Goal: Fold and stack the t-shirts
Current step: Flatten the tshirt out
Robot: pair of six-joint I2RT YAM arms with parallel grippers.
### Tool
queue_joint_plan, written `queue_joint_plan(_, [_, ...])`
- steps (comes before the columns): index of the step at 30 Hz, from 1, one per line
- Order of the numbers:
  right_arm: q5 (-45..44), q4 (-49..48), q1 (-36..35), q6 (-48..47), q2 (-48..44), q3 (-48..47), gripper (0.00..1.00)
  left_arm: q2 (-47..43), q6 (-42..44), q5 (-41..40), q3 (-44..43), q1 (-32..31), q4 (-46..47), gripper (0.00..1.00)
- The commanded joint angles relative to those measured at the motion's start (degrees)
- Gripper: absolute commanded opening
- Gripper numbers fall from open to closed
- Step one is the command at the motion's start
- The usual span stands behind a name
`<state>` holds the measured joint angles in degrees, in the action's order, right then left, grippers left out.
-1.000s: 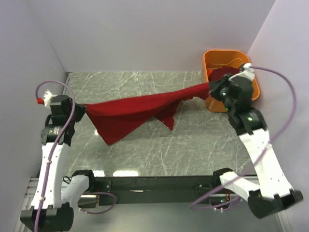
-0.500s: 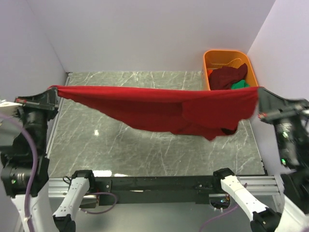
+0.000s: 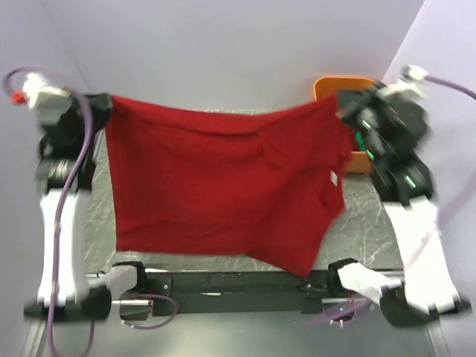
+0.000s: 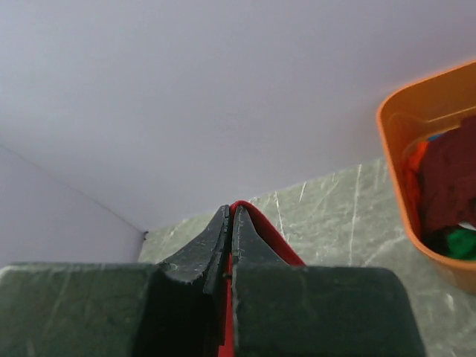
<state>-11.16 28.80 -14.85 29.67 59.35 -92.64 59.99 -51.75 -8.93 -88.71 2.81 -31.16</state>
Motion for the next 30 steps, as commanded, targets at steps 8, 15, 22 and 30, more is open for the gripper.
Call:
queue_joint_plan(8, [4.57, -22.04, 0.35, -3.38, 32.36, -25.7, 0.0, 32.27, 0.86, 6.28, -22.97, 3.86, 19.12, 0.0])
queue_joint_plan(15, [3.51, -22.1, 0.52, -3.74, 36.46, -40.44, 0.0, 39.69, 0.16, 13.05, -36.99, 7.38, 18.84, 0.0])
queue_joint_plan(22, [2.54, -28.62, 0.7, 1.42, 23.72, -5.96, 0.0, 28.9, 0.33, 11.39, -11.21, 8.71, 21.66, 0.0])
queue_joint_plan(30, [5.53, -30.82, 0.97, 10.92, 11.41, 28.71, 0.0, 18.77, -7.3, 9.1, 23.38, 9.14, 24.91, 0.0])
